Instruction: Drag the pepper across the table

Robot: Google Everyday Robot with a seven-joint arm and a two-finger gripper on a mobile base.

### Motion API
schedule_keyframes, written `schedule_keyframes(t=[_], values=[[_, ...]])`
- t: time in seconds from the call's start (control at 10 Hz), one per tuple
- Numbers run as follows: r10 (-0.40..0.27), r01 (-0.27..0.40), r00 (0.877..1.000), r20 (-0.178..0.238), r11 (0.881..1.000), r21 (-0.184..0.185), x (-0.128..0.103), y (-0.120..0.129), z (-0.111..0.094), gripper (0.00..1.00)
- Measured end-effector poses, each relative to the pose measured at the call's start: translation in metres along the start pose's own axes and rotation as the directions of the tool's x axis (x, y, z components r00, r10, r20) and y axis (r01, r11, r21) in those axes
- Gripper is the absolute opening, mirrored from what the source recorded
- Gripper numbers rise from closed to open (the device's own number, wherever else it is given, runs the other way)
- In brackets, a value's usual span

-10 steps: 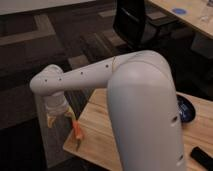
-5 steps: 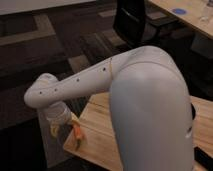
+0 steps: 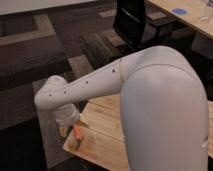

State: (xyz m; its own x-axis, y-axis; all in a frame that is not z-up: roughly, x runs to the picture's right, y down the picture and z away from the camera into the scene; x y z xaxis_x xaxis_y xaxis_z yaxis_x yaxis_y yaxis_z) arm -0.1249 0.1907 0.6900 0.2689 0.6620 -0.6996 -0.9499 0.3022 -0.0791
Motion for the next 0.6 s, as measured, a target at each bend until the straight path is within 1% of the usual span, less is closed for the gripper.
schedule_keyframes(t=[0.1,0.6], values=[[-0.005,0.005,1.000,-0.001,1.000,-0.002,0.0006,0.0030,-0.0005,0.65],[-0.004,0.004,1.000,-0.002,1.000,0.001,0.0006,0.0015,0.0000,0.65]])
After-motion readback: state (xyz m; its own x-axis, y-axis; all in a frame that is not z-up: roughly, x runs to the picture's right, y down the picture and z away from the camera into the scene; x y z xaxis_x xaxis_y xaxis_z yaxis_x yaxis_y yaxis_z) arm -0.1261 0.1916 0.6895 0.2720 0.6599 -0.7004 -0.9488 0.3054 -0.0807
